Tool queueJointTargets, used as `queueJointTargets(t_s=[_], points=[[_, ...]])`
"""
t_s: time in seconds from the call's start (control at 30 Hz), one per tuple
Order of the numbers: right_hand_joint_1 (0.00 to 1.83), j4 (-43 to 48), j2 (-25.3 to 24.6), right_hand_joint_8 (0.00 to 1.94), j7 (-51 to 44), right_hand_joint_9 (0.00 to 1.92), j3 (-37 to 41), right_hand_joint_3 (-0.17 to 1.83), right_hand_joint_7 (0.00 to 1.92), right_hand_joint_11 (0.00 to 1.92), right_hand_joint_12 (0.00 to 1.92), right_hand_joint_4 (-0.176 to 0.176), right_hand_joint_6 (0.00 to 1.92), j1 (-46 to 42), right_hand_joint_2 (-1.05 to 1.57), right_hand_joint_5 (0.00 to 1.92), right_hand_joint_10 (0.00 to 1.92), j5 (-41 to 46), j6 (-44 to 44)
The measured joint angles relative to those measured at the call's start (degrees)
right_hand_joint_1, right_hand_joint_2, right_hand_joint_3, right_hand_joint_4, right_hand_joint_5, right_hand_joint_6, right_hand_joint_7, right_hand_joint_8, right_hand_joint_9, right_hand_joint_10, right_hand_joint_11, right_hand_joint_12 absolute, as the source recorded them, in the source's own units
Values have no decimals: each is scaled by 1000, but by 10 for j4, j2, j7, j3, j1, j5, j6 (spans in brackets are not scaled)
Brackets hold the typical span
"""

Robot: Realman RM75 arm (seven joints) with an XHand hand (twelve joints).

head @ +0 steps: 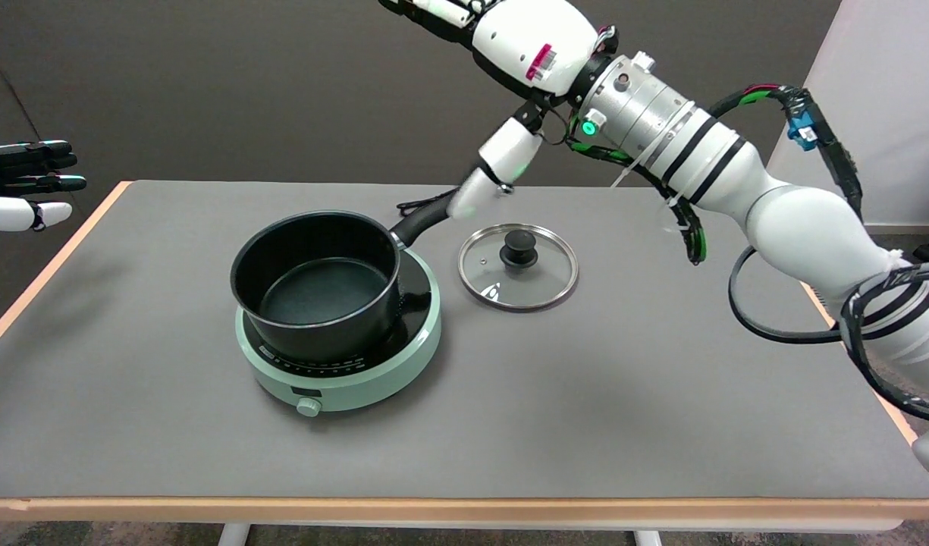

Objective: Pick up the pot.

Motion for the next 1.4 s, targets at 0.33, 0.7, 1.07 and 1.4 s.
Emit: queueJointTargets(t_s=[0.33, 0.7, 1.07, 1.4], points=[[940, -20, -6, 9, -1, 9, -47, 393, 9, 9, 9, 110, 9, 29, -669, 9, 9, -2, -11], [1029, -77, -32, 0, -4, 0, -113, 584, 0, 0, 0, 94, 0, 75, -794, 0, 0, -5, -19], [1267, -143, -69, 57, -8, 57, -157, 819, 57, 57, 57, 176, 57, 107, -713, 57, 57, -9, -21], [1225, -186, -95, 54, -12, 54, -178, 1007, 54, 54, 54, 176, 54, 117, -697, 54, 54, -23, -21]])
